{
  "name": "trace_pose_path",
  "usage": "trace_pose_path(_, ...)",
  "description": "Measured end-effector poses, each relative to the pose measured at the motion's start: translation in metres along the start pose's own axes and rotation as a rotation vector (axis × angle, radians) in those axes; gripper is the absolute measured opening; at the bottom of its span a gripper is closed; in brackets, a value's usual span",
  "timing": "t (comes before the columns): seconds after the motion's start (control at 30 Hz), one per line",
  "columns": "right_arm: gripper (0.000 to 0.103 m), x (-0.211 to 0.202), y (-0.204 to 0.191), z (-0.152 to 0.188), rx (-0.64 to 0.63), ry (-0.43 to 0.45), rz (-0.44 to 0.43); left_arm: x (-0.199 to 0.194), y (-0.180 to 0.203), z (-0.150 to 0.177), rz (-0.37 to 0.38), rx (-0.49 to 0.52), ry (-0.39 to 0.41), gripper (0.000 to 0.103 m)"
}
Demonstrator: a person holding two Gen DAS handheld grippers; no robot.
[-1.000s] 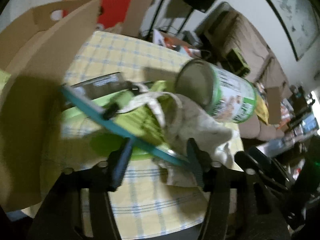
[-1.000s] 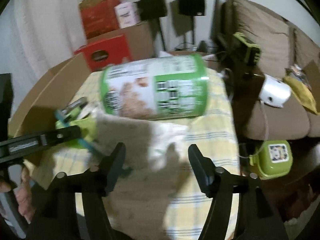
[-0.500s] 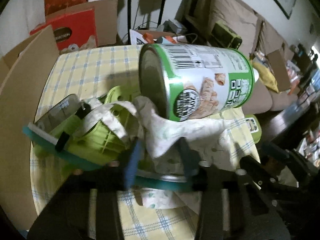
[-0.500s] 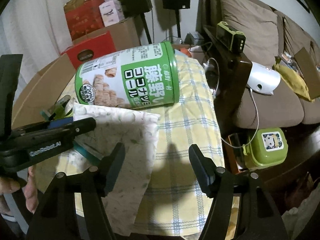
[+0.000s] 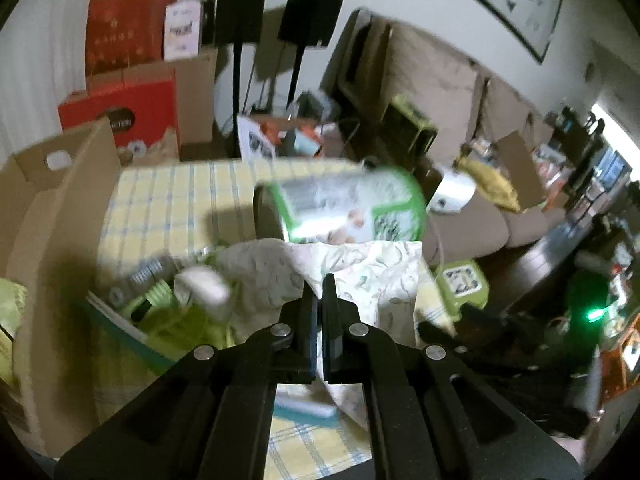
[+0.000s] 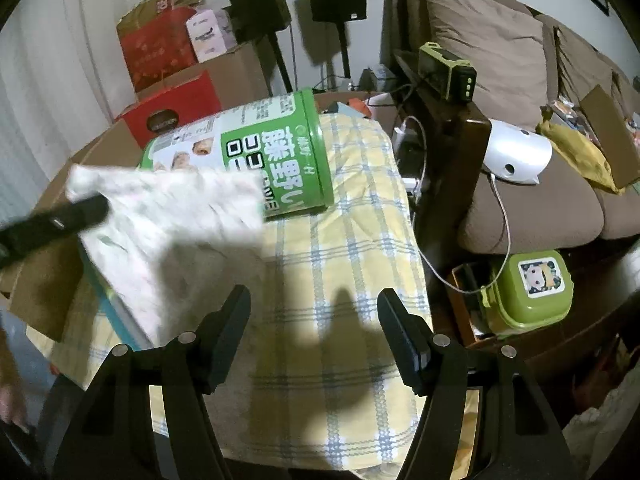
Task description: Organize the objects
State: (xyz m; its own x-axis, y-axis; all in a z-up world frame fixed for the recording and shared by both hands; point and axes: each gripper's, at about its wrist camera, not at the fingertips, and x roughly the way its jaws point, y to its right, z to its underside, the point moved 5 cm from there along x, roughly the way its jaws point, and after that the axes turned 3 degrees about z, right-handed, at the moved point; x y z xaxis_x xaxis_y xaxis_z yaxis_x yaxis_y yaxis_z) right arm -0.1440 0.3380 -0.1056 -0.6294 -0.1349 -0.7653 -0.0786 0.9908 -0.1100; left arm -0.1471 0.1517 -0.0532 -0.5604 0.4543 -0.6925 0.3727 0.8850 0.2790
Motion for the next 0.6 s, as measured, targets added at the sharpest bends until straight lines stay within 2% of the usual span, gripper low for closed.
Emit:
trace_pose_path(0.27, 0.067, -0.013, -0.004, -0.004, -0.018, 0.023, -0.002, -0.075, 0.001, -0.058, 0.032, 0.007, 0.17, 0.001)
trace_pose_path(0.43, 0.067, -0.015, -0.014, -0.006, -0.037, 0.022, -0.022, -0.122, -0.014, -0.081, 0.009, -0.002, 0.254, 0.001)
trace_pose_path(0.6, 0.067, -0.012, -0.033, -0.008, -0.067, 0.009, -0.058, -0.147, -0.036, -0.09, -0.029, -0.026, 0.298, 0.001)
